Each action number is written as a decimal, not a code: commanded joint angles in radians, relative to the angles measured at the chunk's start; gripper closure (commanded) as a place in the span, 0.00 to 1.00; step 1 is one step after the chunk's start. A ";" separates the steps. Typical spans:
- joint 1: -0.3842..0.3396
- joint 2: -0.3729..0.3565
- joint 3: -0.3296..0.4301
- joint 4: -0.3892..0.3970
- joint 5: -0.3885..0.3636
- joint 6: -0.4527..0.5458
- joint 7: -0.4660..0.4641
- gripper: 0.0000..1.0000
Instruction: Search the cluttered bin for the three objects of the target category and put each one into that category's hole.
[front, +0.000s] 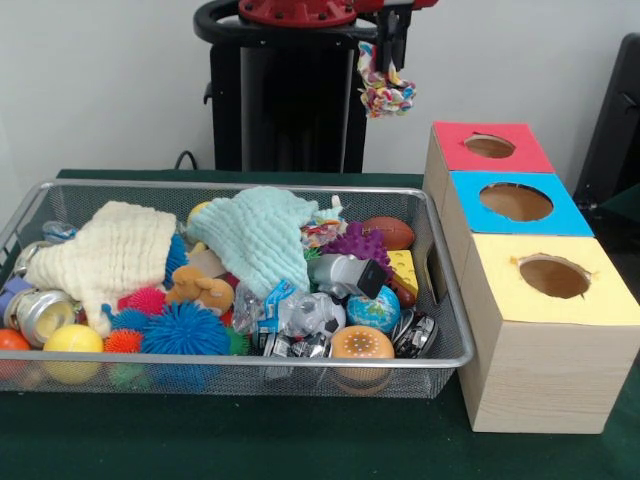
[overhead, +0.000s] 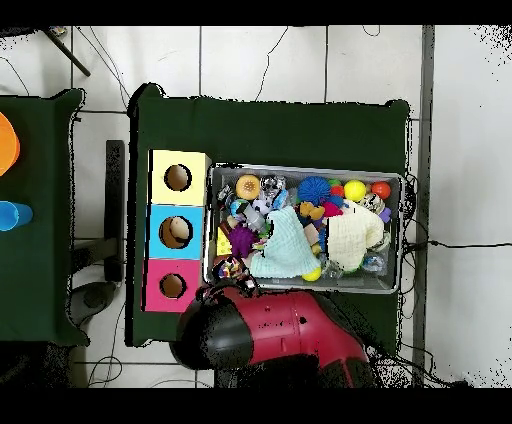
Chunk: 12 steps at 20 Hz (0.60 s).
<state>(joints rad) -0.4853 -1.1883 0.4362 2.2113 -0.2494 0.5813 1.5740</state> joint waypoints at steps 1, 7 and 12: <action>0.057 0.028 -0.099 0.012 0.057 0.017 0.270 1.00; 0.118 0.041 -0.138 -0.005 0.078 0.007 0.276 1.00; 0.179 0.050 -0.169 -0.013 0.108 0.004 0.293 1.00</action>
<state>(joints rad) -0.3437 -1.1744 0.3291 2.2111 -0.1985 0.5813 1.5773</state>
